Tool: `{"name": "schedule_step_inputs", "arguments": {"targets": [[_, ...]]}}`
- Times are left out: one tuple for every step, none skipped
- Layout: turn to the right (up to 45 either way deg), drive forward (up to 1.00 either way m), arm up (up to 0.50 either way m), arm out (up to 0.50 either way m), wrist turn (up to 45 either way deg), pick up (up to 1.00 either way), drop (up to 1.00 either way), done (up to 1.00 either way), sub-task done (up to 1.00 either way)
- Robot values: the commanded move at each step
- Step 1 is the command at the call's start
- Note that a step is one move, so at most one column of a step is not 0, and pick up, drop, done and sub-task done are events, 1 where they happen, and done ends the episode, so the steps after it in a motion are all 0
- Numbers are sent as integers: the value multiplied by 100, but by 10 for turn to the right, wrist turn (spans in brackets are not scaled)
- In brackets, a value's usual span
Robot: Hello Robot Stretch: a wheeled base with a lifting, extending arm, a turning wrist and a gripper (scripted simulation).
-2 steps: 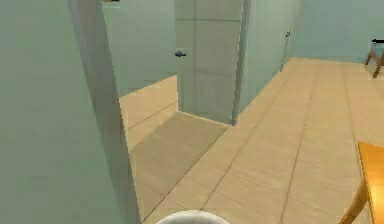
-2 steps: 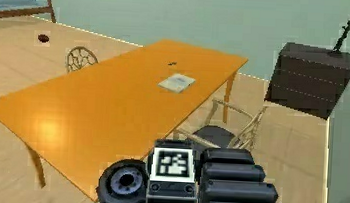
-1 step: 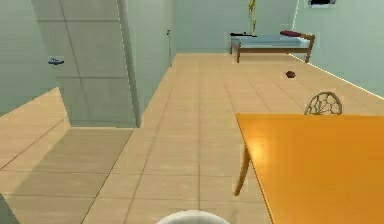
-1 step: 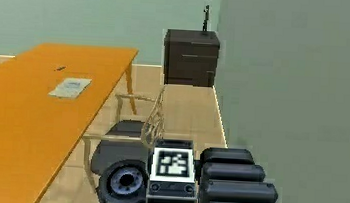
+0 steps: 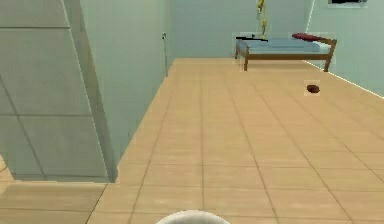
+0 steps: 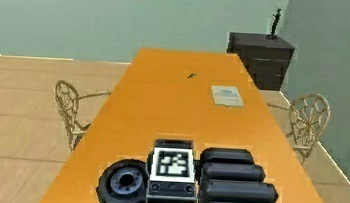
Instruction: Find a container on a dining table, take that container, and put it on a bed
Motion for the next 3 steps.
{"name": "schedule_step_inputs", "arguments": {"targets": [[0, 55, 0, 0, 0, 0, 0, 0, 0], [270, 0, 0, 0, 0, 0, 0, 0, 0], [30, 0, 0, 0, 0, 0, 0, 0, 0]]}}
